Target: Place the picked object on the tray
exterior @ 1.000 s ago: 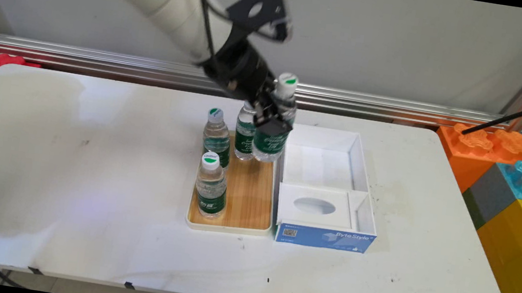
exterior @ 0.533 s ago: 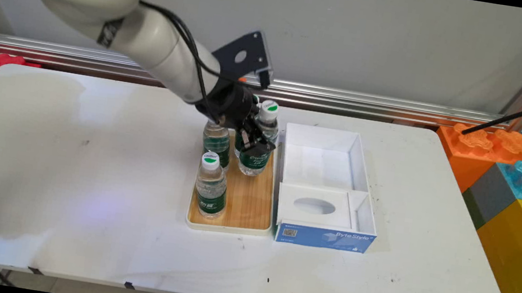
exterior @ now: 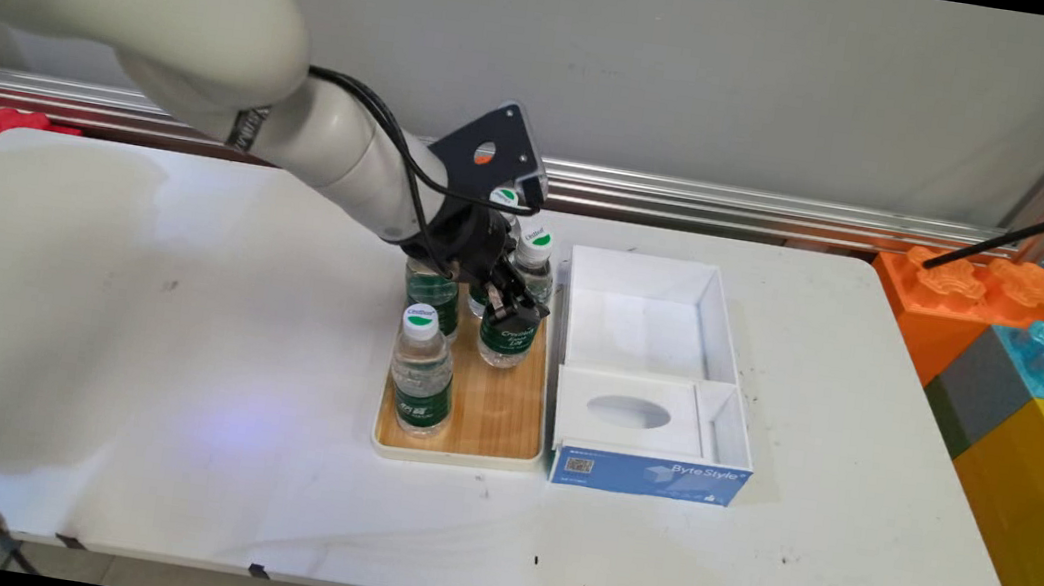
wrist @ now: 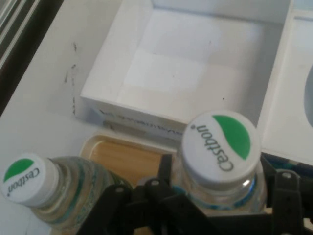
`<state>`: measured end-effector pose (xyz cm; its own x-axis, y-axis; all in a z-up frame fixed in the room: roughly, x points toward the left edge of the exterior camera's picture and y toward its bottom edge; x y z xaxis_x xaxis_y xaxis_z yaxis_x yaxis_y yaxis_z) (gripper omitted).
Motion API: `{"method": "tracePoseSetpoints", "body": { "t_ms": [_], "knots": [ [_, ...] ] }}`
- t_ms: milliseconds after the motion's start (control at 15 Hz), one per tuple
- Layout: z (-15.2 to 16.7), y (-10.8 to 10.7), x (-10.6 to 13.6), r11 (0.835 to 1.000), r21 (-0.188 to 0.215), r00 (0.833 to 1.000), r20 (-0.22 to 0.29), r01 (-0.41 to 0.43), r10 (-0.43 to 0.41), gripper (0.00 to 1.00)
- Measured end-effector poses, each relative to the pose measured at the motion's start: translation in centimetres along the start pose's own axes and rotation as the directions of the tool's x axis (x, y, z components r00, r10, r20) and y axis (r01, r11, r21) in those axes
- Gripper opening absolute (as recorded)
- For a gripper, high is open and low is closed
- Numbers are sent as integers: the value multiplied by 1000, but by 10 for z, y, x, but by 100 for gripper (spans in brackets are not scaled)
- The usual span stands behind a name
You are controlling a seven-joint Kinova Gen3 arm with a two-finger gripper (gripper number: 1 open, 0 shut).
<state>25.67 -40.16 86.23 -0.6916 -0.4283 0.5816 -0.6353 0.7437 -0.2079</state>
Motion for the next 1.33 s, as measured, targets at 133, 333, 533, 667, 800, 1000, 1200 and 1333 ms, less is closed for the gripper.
{"method": "tracePoseSetpoints", "body": {
  "t_ms": [133,333,533,667,800,1000,1200,1333],
  "knots": [
    [6,1,-3,1000,7,1000,3,16,-16,0],
    [13,3,-6,999,11,999,5,32,-32,0],
    [24,6,-8,999,14,999,-2,50,-50,0],
    [33,8,-9,998,15,998,-10,61,-61,0],
    [40,9,-11,998,18,998,-12,68,-68,0],
    [47,11,-13,997,23,997,-9,74,-73,0],
    [53,12,-15,997,25,997,-12,77,-77,0],
    [56,13,-14,997,21,997,-16,78,-77,100]
  ]
}}
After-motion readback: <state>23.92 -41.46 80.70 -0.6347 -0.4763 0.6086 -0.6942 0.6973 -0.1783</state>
